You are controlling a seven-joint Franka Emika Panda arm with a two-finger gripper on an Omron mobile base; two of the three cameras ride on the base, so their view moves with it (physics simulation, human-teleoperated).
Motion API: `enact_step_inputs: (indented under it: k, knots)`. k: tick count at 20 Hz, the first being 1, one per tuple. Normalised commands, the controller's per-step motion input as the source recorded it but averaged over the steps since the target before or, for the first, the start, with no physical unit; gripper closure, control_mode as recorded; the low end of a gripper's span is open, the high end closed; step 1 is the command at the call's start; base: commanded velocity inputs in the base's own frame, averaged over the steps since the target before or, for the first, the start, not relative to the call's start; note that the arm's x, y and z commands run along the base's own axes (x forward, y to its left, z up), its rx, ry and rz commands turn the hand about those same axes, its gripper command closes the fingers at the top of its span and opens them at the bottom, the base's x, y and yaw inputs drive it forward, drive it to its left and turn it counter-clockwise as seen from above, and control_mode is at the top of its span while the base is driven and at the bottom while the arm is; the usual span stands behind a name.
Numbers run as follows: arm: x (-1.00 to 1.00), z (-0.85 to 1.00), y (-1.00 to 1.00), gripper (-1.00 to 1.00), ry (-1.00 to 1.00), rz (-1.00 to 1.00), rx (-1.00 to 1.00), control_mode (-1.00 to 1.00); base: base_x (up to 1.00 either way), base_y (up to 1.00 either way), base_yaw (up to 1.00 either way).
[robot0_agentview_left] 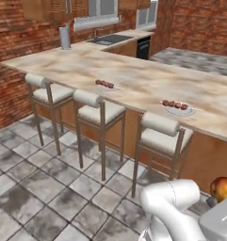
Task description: Pick up the mango and tangerine from the fridge and place one fruit on each plate on the dining counter.
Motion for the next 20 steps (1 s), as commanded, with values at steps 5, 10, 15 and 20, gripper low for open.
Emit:
enact_step_inputs:
  k: [5, 10, 15, 20]
  knots:
    - [0.00, 0.00, 0.00, 1.00, 0.00, 0.00, 0.00, 1.00, 0.86, 0.97, -0.43]
    - [0.00, 0.00, 0.00, 1.00, 0.00, 0.00, 0.00, 1.00, 0.66, 1.00, -0.40]
    - [0.00, 0.00, 0.00, 1.00, 0.00, 0.00, 0.00, 1.00, 0.63, 1.00, -0.41]
    - [0.00, 0.00, 0.00, 1.00, 0.00, 0.00, 0.00, 1.00, 0.63, 1.00, -0.41]
